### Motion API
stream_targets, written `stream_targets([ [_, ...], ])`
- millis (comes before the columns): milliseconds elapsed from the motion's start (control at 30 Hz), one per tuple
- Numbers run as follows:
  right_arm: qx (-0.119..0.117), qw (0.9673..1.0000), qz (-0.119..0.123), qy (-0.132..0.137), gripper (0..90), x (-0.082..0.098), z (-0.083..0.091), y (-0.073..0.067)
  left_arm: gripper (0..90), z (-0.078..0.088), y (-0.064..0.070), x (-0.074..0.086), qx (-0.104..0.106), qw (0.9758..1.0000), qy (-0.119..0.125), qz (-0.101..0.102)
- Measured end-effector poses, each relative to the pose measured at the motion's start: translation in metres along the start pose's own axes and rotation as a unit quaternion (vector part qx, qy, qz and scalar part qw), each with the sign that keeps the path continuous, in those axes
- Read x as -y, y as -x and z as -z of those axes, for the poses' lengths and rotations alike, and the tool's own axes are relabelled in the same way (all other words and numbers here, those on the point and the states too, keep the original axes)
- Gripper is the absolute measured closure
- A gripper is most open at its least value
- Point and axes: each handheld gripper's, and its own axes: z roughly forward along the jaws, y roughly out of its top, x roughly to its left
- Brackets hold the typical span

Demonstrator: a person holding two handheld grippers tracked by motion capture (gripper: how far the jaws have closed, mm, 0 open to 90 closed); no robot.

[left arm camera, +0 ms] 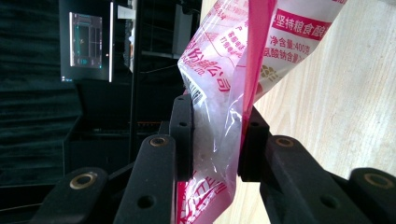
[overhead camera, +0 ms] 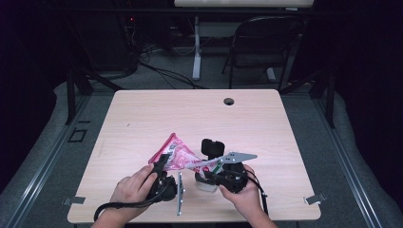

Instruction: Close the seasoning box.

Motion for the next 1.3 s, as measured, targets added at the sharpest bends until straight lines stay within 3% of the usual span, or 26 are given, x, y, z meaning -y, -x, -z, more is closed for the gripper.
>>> stream_targets([
  [1100,0.0,1.0,0.002,0.002,90.0,0.002,-0.001,0.001,73.1,0.003,-0.007,-0.009,0.002,0.9991,-0.007,-0.043],
  [1300,-0.001,0.9999,-0.004,0.013,90.0,0.005,-0.001,0.003,73.3,0.004,-0.008,-0.012,0.003,0.9987,-0.009,-0.051],
])
